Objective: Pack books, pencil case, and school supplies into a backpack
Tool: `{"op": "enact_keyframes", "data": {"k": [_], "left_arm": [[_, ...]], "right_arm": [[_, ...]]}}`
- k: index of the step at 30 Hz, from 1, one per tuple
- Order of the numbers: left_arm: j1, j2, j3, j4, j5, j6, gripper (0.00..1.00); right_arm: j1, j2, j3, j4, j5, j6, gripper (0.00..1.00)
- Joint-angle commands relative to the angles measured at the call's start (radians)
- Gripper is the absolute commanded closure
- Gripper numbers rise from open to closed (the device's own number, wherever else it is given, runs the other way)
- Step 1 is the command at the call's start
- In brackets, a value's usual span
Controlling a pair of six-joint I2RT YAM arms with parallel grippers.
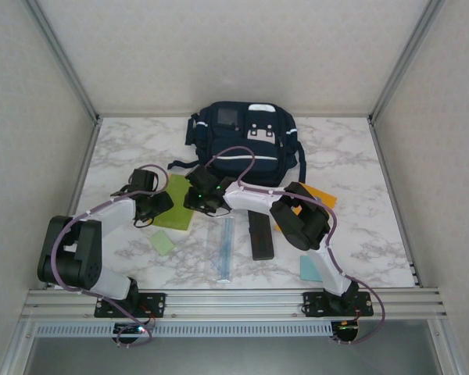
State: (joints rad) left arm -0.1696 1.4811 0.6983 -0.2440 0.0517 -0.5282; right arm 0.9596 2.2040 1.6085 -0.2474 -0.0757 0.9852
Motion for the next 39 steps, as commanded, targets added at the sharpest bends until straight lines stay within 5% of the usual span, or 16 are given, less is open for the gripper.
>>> {"op": "enact_keyframes", "data": {"k": [1, 10, 14, 19, 25, 39], "left_arm": [[-0.023, 0.01, -0.038, -0.093, 0.063, -0.029, 0.34], [-0.023, -0.002, -0.02, -0.109, 0.054, -0.033, 0.29], [-0.023, -0.03, -0.007, -0.118, 0.054, -0.039, 0.27], [-0.021, -0.06, 0.0, -0.133, 0.049, -0.046, 0.25], [-0.006, -0.152, 0.002, -0.097, 0.089, -0.076, 0.0], [0.113, -0.209, -0.145, 0.341, 0.353, -0.156, 0.0]], "right_arm": [[0.001, -0.076, 0.004, 0.03, -0.023, 0.019, 0.74], [-0.018, -0.132, -0.019, 0.017, -0.025, 0.021, 0.86], [-0.021, -0.111, -0.002, 0.033, -0.051, 0.017, 1.0], [-0.029, -0.096, -0.008, 0.069, -0.076, 0.017, 1.0], [-0.06, -0.128, -0.041, 0.184, -0.176, -0.043, 1.0], [-0.17, -0.242, -0.067, 0.1, -0.385, -0.235, 1.0]]}}
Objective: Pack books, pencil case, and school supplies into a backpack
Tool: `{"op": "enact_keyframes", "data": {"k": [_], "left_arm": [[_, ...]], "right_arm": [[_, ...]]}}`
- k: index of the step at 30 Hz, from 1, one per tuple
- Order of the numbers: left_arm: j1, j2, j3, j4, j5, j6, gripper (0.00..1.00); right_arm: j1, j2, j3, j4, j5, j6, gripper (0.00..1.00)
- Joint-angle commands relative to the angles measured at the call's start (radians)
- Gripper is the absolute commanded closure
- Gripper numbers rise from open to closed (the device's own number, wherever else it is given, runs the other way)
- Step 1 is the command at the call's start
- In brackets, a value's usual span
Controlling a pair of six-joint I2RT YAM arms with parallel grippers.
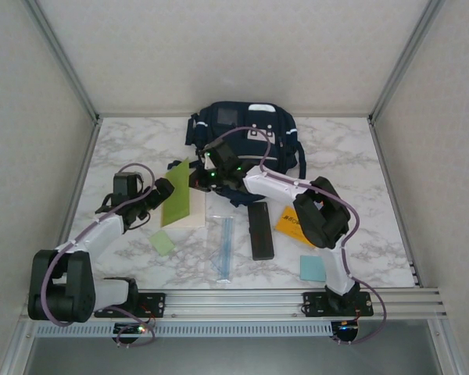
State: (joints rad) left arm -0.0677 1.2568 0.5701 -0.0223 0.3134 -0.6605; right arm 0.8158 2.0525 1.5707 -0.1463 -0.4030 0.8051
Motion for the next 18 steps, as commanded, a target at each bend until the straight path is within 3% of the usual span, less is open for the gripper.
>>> {"op": "enact_keyframes", "data": {"k": [1, 9, 18], "left_arm": [[0.011, 0.023, -0.023, 0.14, 0.103, -0.026, 0.0], [0.009, 0.143, -0.075, 0.373, 0.241, -0.083, 0.0], [-0.055, 0.237, -0.089, 0.552, 0.286, -0.147, 0.03]], "right_arm": [[-0.033, -0.101, -0.038, 0.0, -0.068, -0.059, 1.0], [-0.12, -0.182, -0.114, 0.005, -0.135, -0.074, 1.0], [-0.162, -0.221, -0.171, 0.013, -0.155, -0.076, 1.0]]}}
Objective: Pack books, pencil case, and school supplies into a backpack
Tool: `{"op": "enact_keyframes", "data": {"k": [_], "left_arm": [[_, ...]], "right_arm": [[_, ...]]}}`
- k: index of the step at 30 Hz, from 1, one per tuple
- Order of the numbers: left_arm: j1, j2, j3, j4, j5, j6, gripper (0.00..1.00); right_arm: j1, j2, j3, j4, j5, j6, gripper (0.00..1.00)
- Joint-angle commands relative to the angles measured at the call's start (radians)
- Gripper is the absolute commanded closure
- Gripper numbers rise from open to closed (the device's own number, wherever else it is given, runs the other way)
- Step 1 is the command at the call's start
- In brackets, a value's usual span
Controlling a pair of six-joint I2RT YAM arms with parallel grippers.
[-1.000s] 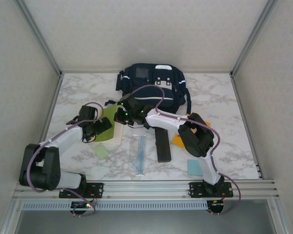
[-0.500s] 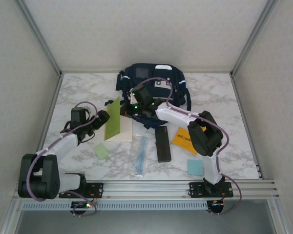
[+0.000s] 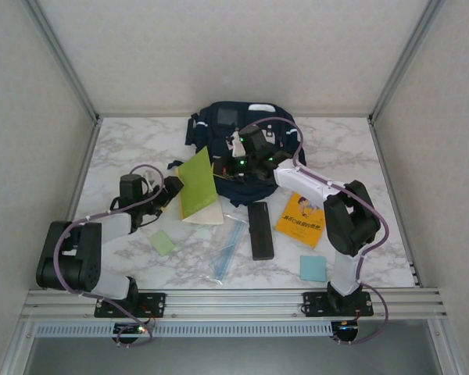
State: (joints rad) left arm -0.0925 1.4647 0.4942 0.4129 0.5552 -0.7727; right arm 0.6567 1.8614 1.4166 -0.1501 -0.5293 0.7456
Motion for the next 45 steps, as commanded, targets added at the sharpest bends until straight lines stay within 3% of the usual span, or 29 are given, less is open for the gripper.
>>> {"op": "enact_keyframes", "data": {"k": [1, 8, 15, 18, 25, 32, 39, 40, 41, 45], "left_arm": [[-0.04, 0.042, -0.015, 0.14, 0.047, -0.047, 0.04], [-0.081, 0.103, -0.014, 0.267, 0.049, -0.111, 0.29], [-0.081, 0.013, 0.004, 0.158, 0.014, -0.081, 0.45], [-0.081, -0.027, 0.012, 0.11, 0.009, -0.068, 0.56], [-0.082, -0.095, 0.021, 0.024, -0.013, -0.041, 0.58], [-0.081, -0.121, 0.023, 0.006, -0.03, -0.043, 0.83], [-0.081, -0.138, 0.032, -0.015, -0.052, -0.054, 0.91], [-0.081, -0.148, 0.036, -0.034, -0.067, -0.058, 0.94], [-0.081, -0.162, 0.049, -0.068, -0.087, -0.063, 1.0], [-0.078, -0.24, 0.126, -0.261, -0.194, -0.074, 1.0]], "right_arm": [[-0.004, -0.029, -0.018, 0.021, -0.028, -0.015, 1.0], [-0.016, -0.034, -0.052, 0.04, -0.034, -0.004, 1.0], [-0.018, -0.031, -0.087, 0.055, -0.032, 0.003, 1.0], [-0.019, -0.022, -0.099, 0.068, -0.034, 0.012, 1.0], [-0.02, -0.012, -0.106, 0.077, -0.028, 0.014, 1.0], [-0.019, 0.001, -0.112, 0.087, -0.032, 0.023, 1.0], [-0.019, 0.005, -0.105, 0.085, -0.041, 0.028, 1.0], [-0.02, 0.006, -0.096, 0.067, -0.039, 0.029, 0.94], [-0.018, 0.005, -0.086, 0.045, -0.033, 0.028, 0.79], [-0.019, -0.028, -0.075, -0.005, -0.008, 0.054, 0.08]]}}
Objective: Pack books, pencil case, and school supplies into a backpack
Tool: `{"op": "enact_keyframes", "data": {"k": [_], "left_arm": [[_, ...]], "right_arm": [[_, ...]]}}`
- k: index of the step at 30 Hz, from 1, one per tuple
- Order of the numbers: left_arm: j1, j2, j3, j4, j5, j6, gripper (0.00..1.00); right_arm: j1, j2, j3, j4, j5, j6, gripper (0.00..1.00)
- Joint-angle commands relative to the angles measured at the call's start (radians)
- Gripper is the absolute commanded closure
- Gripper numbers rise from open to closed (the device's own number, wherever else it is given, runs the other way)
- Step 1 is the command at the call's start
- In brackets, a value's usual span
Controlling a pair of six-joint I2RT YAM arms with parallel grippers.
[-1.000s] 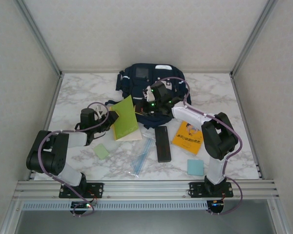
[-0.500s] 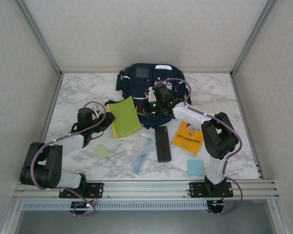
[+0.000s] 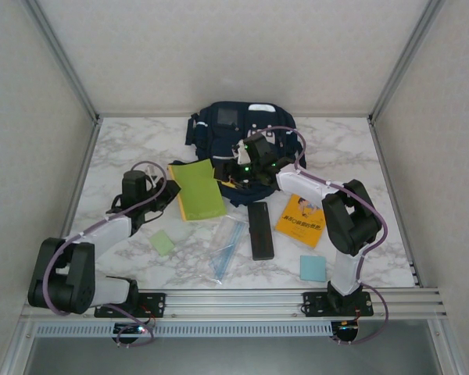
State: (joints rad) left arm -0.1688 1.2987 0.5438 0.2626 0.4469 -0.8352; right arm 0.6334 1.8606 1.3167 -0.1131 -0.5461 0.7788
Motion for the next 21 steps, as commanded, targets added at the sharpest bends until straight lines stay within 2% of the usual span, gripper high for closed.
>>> {"op": "enact_keyframes", "data": {"k": [1, 5, 8, 14, 16, 21], "left_arm": [[-0.001, -0.097, 0.102, -0.164, -0.123, -0.018, 1.0], [0.002, -0.184, 0.174, -0.281, -0.26, -0.073, 1.0], [0.002, -0.233, 0.176, -0.248, -0.359, -0.143, 1.0], [-0.014, -0.268, 0.18, -0.15, -0.532, -0.266, 1.0], [-0.032, -0.275, 0.18, -0.126, -0.576, -0.294, 1.0], [-0.091, -0.31, 0.178, -0.114, -0.667, -0.315, 1.0]], "right_arm": [[0.008, -0.042, 0.025, -0.059, 0.022, 0.028, 0.01], [0.043, -0.11, 0.004, -0.126, 0.104, 0.084, 0.01], [0.082, -0.172, -0.06, -0.073, 0.139, 0.193, 0.01], [0.217, -0.225, -0.189, 0.273, 0.185, 0.525, 0.01], [0.258, -0.21, -0.207, 0.414, 0.202, 0.612, 0.01], [0.31, -0.127, -0.189, 0.628, 0.214, 0.766, 0.01]]}}
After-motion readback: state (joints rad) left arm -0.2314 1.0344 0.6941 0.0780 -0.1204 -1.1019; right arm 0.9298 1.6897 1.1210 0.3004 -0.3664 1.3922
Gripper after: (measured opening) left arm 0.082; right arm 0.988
